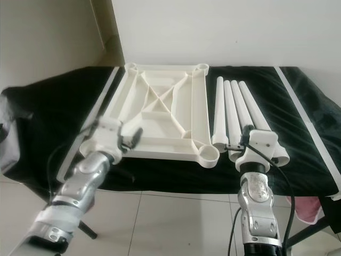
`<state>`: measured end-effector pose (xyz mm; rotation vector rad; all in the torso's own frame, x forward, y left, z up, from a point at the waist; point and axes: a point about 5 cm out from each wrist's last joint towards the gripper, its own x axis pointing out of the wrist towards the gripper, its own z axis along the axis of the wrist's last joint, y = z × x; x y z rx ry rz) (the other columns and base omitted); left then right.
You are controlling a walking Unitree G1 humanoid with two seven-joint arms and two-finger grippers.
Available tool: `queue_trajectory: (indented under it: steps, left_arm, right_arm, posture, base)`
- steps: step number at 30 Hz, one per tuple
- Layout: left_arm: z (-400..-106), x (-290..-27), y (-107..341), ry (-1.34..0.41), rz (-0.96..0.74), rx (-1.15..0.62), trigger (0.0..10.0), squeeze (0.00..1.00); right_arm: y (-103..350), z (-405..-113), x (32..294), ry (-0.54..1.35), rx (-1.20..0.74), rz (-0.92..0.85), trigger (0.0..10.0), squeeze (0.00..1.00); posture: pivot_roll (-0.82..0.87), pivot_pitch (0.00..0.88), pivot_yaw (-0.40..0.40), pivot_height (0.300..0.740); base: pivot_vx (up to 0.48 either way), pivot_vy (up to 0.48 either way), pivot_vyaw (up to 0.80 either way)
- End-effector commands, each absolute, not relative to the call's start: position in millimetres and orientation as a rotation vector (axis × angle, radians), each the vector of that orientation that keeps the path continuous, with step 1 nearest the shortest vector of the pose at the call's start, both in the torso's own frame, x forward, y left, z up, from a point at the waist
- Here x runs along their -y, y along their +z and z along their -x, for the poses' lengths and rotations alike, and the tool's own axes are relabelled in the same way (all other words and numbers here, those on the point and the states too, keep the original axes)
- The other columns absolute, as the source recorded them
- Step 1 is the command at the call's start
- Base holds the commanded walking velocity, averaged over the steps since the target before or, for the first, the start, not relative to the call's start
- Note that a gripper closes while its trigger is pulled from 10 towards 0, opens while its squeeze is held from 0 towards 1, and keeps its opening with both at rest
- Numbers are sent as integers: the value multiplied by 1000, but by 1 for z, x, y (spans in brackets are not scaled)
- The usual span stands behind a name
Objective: Building children table
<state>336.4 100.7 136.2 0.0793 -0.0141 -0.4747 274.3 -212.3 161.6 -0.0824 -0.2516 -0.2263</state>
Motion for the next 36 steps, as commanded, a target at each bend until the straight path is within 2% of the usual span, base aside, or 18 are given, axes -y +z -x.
queue_trajectory:
  steps: [1, 11, 12, 13, 21, 30, 36]
  left_arm:
    - [-326, -87, 134, -745, -82, -6, 10000, 0]
    - [-320, -81, 132, -768, -96, -12, 10000, 0]
    - [-319, -79, 132, -778, -94, -18, 10000, 0]
    - [-317, -78, 132, -791, -97, -22, 10000, 0]
    - [-311, -77, 131, -798, -118, -29, 10000, 0]
    - [-309, -76, 130, -789, -100, -42, 10000, 0]
    - [-307, -73, 131, -809, -108, -39, 10000, 0]
  right_arm:
    - [154, -276, 216, -246, 204, 59, 10000, 1000]
    - [141, -278, 222, -232, 113, 39, 10000, 1000]
    - [136, -279, 224, -225, 79, 47, 10000, 867]
    - [128, -282, 225, -185, 14, 46, 10000, 0]
    - [114, -283, 225, -111, -87, -8, 10000, 0]
    - [109, -288, 226, -23, -144, 37, 10000, 0]
    - [112, -298, 229, -50, -149, 16, 10000, 0]
  posture:
    - [-33, 0, 54, 740]
    - [-31, 0, 50, 740]
    - [-30, 0, 51, 740]
    - [-30, 0, 53, 740]
    - [-26, 0, 49, 740]
    - [-24, 4, 44, 740]
    - [-23, 6, 43, 740]
  base:
    - [0, 0, 0]
    - [0, 0, 0]
    - [0, 0, 0]
    - [0, 0, 0]
    - [0, 0, 0]
    - [0, 0, 0]
    - [0, 0, 0]
